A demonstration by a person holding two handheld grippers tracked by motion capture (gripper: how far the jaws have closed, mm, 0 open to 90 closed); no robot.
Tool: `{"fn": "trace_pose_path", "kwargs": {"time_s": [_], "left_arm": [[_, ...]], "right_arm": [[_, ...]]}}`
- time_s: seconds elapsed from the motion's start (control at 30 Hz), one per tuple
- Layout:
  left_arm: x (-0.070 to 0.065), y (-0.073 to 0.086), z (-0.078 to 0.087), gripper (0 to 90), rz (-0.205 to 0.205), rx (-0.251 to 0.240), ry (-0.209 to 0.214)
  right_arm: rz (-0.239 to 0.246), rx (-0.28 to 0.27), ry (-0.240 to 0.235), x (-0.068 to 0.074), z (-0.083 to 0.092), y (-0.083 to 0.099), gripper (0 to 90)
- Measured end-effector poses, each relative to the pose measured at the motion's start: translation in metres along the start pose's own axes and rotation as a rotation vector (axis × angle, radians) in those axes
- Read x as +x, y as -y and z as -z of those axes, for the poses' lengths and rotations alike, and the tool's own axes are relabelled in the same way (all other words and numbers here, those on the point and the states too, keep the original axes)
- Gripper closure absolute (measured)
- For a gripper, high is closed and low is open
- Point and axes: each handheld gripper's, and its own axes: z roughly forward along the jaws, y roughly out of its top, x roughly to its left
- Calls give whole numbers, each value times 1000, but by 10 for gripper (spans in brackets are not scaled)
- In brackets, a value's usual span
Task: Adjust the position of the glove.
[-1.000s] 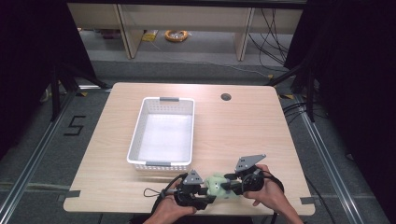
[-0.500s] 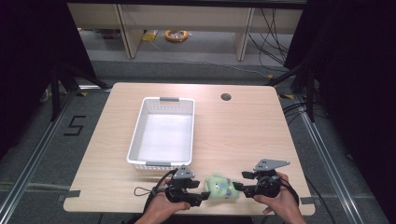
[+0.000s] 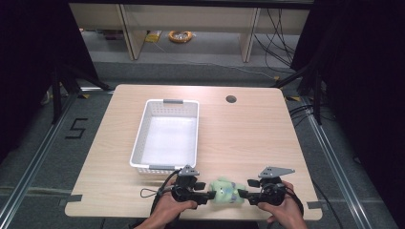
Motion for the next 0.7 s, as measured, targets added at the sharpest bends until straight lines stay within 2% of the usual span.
{"fn": "trace_pose_path", "kwargs": {"time_s": [0.03,0.1,0.13,0.2,0.23,0.3,0.33,0.37,0.4,0.47,0.53,0.57,0.6,0.63,0.7], "left_arm": [[1,0,-2,453,-6,-3,6],[2,0,-6,467,1,9,16],[2,-1,-8,469,9,14,4],[4,0,-13,476,8,36,31],[3,0,-15,482,12,35,20],[4,0,-19,487,23,47,30],[3,0,-20,492,30,49,28],[3,0,-20,505,30,49,28],[4,-1,-20,517,14,54,48],[3,0,-21,547,3,55,50],[3,0,-22,562,4,58,60],[2,0,-22,570,6,49,54],[4,0,-22,576,11,55,69],[4,-1,-22,582,8,67,59],[7,0,-24,595,16,68,88]], "right_arm": [[-22,17,-7,3,-1,0,409],[9,16,5,-1,-5,0,411],[0,27,4,-1,-7,1,411],[-5,34,-2,-5,-9,2,418],[-5,34,4,-6,-10,3,424],[-8,44,-4,-7,-11,4,437],[-13,49,6,-7,-11,4,438],[-40,45,6,-5,-12,5,445],[-40,20,1,-6,-14,6,447],[-31,44,3,-9,-12,6,450],[-40,42,-3,-10,-14,7,457],[-60,21,-6,-8,-16,8,460],[-59,41,-5,-7,-14,7,460],[-43,42,-2,-9,-14,7,468],[-54,43,-28,-9,-15,8,476]]}}
